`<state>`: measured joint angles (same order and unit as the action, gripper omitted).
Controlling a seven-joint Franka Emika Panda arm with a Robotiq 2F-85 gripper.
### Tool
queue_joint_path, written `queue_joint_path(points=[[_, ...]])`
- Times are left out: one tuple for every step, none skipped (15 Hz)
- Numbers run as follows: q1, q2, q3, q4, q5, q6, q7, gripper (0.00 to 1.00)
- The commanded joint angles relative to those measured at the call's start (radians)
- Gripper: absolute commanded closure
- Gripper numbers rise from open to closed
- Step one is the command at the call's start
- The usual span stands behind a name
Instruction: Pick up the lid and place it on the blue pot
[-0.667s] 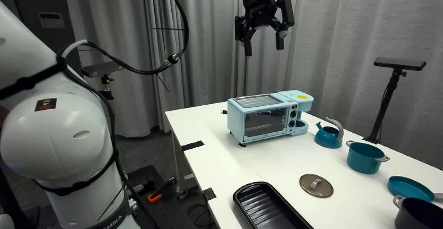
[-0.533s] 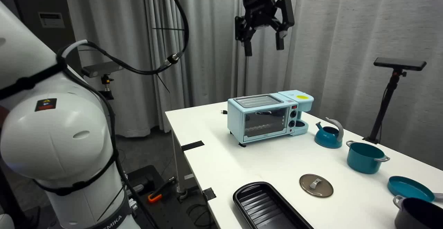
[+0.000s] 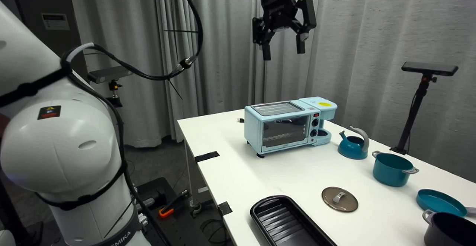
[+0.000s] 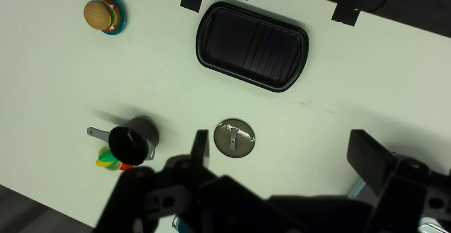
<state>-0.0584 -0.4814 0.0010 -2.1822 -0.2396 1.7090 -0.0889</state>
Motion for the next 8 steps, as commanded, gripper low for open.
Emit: queue_joint_path(points=[[0.014, 0.001, -0.011, 0.002, -0.005, -0.003, 0.005, 0.0], [0.015, 0.012, -0.015, 0.008, 0.005, 0.002, 0.003, 0.0], [0.016, 0.03, -0.023, 0.015, 0.019, 0.016, 0.001, 0.0], [0.016, 0.045, -0.029, 0.019, 0.028, 0.031, 0.0, 0.0], [0.014, 0.069, -0.038, 0.023, 0.04, 0.057, -0.001, 0.0], [0.012, 0.093, -0.047, 0.027, 0.052, 0.078, -0.002, 0.0], [0.009, 0.124, -0.057, 0.031, 0.065, 0.11, -0.002, 0.0], [0.006, 0.154, -0.067, 0.036, 0.08, 0.141, -0.002, 0.0]])
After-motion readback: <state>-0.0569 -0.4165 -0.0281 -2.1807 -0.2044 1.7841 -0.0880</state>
